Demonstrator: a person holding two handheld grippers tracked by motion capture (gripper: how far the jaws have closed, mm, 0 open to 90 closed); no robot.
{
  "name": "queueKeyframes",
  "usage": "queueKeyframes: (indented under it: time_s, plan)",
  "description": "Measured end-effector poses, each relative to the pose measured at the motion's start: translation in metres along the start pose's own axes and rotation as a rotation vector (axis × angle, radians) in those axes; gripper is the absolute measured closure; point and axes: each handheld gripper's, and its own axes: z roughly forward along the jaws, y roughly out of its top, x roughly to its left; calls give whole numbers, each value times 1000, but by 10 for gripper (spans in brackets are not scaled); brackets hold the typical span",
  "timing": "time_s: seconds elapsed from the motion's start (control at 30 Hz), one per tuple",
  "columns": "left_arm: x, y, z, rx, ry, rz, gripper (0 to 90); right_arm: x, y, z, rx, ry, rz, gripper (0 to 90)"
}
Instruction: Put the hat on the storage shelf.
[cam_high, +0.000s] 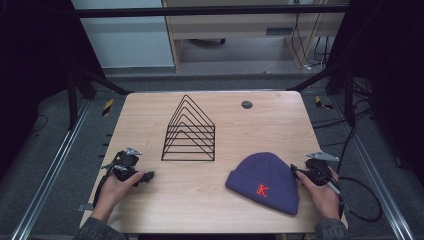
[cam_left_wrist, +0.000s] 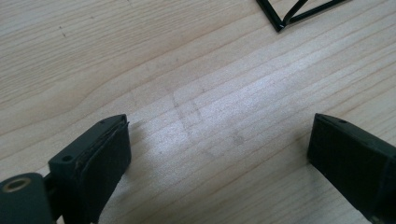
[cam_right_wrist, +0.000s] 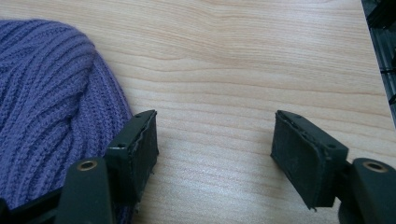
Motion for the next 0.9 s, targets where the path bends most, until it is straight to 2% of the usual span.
queueKeyframes:
  time_s: [0.27,0.37,0.47,0.67,0.73,0.9]
  plan:
    - [-1,0,0,3,4,4,26,-1,1,-1,19,-13,7,251]
    - [-2,0,1,5,4,5,17,-3,3,-5,7,-33,14,242]
    - [-2,0,1,8,4,7,12,-1,5,-8,2,-32,11,232]
    - [-2,-1,1,3,1,2,6,16,15,-15,-18,-4,-35,228]
    - [-2,0,1,4,0,9,5,22,19,-16,-23,-3,-68,227]
    - [-2,-1,1,5,-2,12,0,39,30,-17,9,63,-115,218]
